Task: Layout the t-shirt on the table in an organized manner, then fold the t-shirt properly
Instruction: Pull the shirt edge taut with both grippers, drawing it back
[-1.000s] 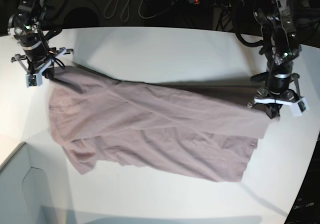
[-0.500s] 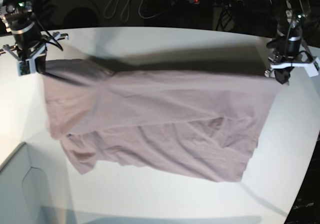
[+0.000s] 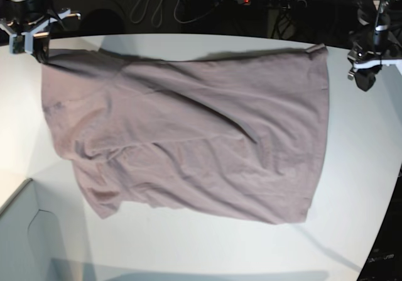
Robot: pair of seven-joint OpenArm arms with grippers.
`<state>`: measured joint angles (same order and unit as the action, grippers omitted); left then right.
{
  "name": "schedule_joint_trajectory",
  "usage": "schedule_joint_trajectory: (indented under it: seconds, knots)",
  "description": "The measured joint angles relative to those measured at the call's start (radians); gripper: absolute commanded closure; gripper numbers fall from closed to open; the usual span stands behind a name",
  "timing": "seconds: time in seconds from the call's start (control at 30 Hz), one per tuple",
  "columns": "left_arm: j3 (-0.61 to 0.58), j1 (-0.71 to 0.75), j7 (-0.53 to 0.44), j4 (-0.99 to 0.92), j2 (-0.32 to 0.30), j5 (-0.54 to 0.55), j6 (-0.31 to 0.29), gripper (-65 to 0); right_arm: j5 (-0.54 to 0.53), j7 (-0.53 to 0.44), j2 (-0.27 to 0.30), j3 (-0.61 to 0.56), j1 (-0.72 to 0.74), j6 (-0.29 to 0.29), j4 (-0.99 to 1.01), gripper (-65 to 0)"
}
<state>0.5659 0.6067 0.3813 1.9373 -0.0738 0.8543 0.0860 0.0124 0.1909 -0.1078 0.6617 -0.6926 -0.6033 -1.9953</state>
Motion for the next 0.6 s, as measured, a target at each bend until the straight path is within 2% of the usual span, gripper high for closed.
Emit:
schedule_joint_trajectory:
  seconds: [0.1,0.3,0.43,0.53,0.6]
  knots:
    - [-0.001,-0.004,0.007,-0.007,0.002,0.002,-0.002,-0.1,0.003,-0.008,-0.026,0.034,0.001,-0.072,0.000,0.0]
    - [0.003,0.027,0.009,-0.012,0.020,-0.001,-0.002,-0.1,0.002,-0.010,-0.039,0.038,0.003,-0.073,0.006,0.0]
    - [-0.005,-0.045,0.003,-0.117,0.016,-0.003,-0.004,-1.1,0.010,0.005,-0.039,0.038,0.047,-0.073,0.032,0.0]
    - [-0.006,-0.053,0.007,-0.185,0.018,-0.006,-0.004,-9.7,0.006,-0.009,-0.039,0.035,0.066,-0.073,0.031,0.0]
    - [-0.005,-0.053,0.007,-0.218,0.016,-0.007,0.000,-20.1,0.007,-0.007,-0.039,0.036,0.061,-0.073,0.031,0.0]
